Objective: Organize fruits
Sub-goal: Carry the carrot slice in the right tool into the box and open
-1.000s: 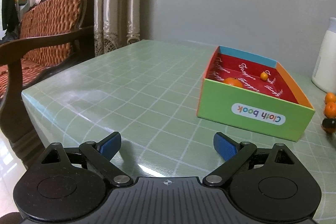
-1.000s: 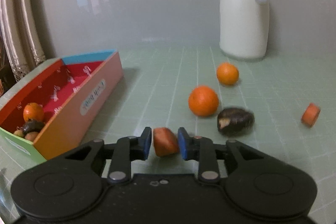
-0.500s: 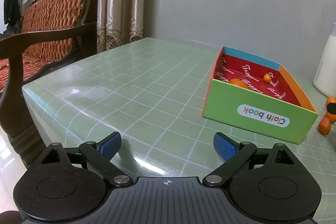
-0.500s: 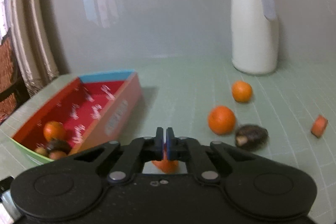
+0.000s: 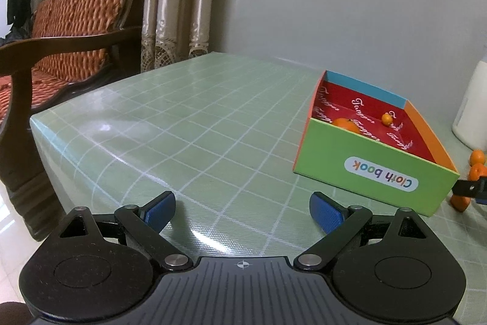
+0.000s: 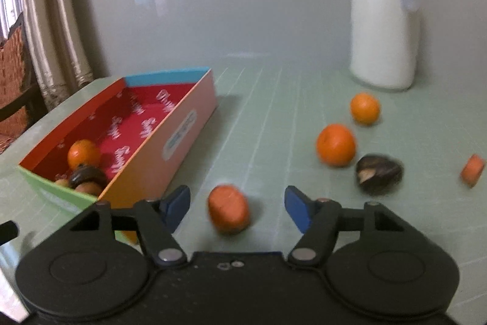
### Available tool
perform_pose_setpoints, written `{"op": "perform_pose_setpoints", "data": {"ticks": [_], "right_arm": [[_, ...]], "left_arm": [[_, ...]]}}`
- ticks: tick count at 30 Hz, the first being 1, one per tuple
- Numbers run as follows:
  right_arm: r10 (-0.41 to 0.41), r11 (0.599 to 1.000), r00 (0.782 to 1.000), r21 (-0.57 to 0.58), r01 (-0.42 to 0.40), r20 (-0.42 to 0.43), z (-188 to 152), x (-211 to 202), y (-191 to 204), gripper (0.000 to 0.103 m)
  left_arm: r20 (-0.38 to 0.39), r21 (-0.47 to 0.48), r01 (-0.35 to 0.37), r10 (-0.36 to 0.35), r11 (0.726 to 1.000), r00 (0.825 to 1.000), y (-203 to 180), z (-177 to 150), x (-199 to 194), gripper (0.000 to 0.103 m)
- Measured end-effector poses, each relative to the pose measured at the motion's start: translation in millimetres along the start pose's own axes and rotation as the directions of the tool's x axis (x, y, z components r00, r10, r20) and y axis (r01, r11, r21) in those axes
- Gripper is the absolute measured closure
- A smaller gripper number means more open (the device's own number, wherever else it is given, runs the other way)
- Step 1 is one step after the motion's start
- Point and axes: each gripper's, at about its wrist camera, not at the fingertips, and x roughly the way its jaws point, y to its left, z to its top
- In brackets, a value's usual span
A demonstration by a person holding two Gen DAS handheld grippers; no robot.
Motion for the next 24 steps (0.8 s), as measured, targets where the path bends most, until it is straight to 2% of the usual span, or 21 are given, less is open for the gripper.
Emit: {"op": "perform_pose_setpoints", "data": {"ticks": [3, 8, 11, 17, 24], "right_arm": [[0.004, 1.000, 1.000, -0.017, -0.004, -0.013, -1, 5, 3, 0.072], [0.006, 1.000, 1.000, -0.027, -0.006, 0.007, -2, 3, 7, 0.074], [0.001, 1.000, 0.998, -0.028, 0.001, 0.058, 2, -5, 8, 0.074], [0.104, 0.995, 0.985, -0.024, -0.102, 0.136, 23, -23, 23, 0.074], [0.196, 0.978, 0.975, -0.087, -0.187, 0.109, 33, -12, 55, 0.073]], "left_arm": [[-0.001, -0.004, 0.002, -0.002, 1.000, 1.000, 1, -1, 0, 0.009], [-0.001, -0.010, -0.001, 0.001, 1.000, 1.000, 2, 0, 1, 0.009], [0.001, -0.009, -0.002, 0.002, 1.000, 1.000, 2, 0, 1, 0.009], [-0.001, -0.021, -0.018, 0.018, 1.000, 1.000, 9, 0, 3, 0.009], [-0.006, -0.042, -0.040, 0.040, 0.998, 0.999, 23, 0, 3, 0.009]]}}
